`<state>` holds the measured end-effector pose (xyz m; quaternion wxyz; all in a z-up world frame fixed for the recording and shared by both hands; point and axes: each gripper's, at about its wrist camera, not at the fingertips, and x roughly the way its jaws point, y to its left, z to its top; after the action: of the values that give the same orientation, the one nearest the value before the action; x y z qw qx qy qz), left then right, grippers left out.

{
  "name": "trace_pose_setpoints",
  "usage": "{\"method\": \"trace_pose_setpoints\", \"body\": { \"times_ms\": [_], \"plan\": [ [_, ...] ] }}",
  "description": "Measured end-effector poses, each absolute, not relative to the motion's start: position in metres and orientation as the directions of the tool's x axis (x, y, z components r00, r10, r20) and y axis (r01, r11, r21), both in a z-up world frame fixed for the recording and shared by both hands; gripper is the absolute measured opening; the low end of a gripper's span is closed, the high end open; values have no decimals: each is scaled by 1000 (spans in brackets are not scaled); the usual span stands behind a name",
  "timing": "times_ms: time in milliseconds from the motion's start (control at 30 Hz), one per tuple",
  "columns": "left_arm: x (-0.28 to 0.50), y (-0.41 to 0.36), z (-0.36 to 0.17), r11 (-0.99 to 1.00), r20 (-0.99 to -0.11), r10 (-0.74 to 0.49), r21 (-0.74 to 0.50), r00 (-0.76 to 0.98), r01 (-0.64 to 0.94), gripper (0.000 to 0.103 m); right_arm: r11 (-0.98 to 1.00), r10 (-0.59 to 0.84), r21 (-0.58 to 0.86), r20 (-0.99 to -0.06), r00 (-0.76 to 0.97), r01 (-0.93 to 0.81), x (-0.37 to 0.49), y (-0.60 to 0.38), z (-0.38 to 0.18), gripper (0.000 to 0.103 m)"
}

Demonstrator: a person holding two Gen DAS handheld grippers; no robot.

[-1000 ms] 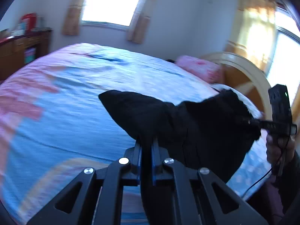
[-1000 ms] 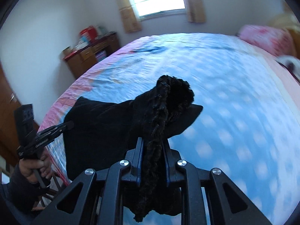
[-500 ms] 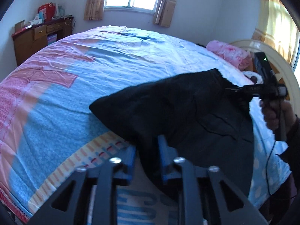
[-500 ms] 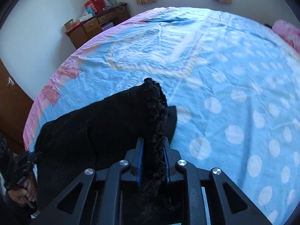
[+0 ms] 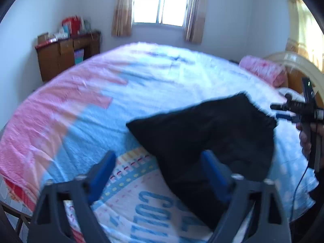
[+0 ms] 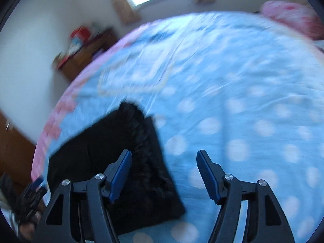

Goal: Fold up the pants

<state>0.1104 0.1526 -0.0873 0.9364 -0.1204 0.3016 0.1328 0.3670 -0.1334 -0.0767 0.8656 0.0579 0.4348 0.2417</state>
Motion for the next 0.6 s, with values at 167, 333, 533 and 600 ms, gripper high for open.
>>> {"method": "trace_pose_setpoints", "body": {
  "times_ms": [167,333,533,600],
  "plan": [
    [88,120,-61,962,-554,154,-106,818,-253,101,943,321,177,-712,625,-283,293,-153,-46,68],
    [69,92,-56,987,-550,96,-58,830,-152,103,914,365,125,-674,643,-387,185,-146,-39,71],
    [63,78,-56,989,-571,55,-81,819,-123,103,909,356,64,-635,685,-413,133,-129,-26,77],
    [60,73,-49,992,-554,58,-63,831,-111,103,901,391,104,-614,685,-422,126,-130,-19,78]
  ]
}}
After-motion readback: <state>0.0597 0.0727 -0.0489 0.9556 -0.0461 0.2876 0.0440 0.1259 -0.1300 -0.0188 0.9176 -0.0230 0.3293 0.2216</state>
